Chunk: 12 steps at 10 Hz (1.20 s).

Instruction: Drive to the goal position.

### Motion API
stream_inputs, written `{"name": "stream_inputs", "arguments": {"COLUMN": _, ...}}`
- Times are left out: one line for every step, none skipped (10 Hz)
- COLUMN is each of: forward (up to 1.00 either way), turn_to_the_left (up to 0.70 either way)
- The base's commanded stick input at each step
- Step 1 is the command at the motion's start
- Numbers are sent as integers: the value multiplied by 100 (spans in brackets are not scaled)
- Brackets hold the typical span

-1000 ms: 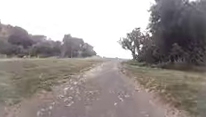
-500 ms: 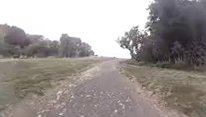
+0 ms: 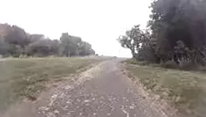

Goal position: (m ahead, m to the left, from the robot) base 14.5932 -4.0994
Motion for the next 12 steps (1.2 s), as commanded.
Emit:
{"name": "stream_inputs", "arguments": {"forward": 45, "turn_to_the_left": -16}}
{"name": "stream_inputs", "arguments": {"forward": 45, "turn_to_the_left": -10}}
{"name": "stream_inputs", "arguments": {"forward": 45, "turn_to_the_left": -3}}
{"name": "stream_inputs", "arguments": {"forward": 45, "turn_to_the_left": 0}}
{"name": "stream_inputs", "arguments": {"forward": 45, "turn_to_the_left": 0}}
{"name": "stream_inputs", "arguments": {"forward": 45, "turn_to_the_left": 0}}
{"name": "stream_inputs", "arguments": {"forward": 45, "turn_to_the_left": 0}}
{"name": "stream_inputs", "arguments": {"forward": 45, "turn_to_the_left": 0}}
{"name": "stream_inputs", "arguments": {"forward": 45, "turn_to_the_left": 0}}
{"name": "stream_inputs", "arguments": {"forward": 45, "turn_to_the_left": 0}}
{"name": "stream_inputs", "arguments": {"forward": 45, "turn_to_the_left": 0}}
{"name": "stream_inputs", "arguments": {"forward": 45, "turn_to_the_left": 0}}
